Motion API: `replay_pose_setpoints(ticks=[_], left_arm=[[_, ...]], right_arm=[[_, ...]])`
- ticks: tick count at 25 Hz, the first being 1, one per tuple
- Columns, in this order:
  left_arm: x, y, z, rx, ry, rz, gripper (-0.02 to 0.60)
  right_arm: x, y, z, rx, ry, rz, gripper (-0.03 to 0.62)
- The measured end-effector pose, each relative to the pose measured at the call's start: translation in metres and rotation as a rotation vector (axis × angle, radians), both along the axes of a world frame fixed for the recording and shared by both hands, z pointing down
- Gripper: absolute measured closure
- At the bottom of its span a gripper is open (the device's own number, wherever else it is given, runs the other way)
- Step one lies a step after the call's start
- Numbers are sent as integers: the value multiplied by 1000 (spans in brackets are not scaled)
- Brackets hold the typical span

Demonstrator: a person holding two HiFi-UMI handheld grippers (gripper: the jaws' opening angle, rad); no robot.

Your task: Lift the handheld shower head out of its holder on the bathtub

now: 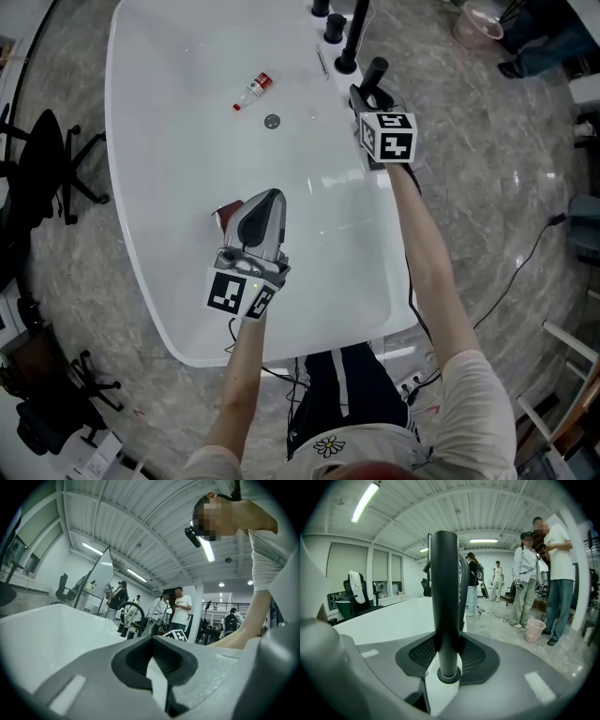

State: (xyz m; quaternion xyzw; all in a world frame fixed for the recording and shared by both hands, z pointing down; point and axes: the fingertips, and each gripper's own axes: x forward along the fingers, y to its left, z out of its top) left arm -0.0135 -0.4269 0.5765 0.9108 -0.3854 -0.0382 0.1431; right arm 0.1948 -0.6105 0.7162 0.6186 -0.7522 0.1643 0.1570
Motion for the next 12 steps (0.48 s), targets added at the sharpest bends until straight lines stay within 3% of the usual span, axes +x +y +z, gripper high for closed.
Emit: replay_pose_setpoints(ticks=[8,12], left_arm=[[-7,0,-20,15,12,-34,581],[-3,2,-44,50,-21,-21,581]], right_arm=[[-5,2,-70,113,6,7,442],[-10,15,-118,158,-7,19,441]])
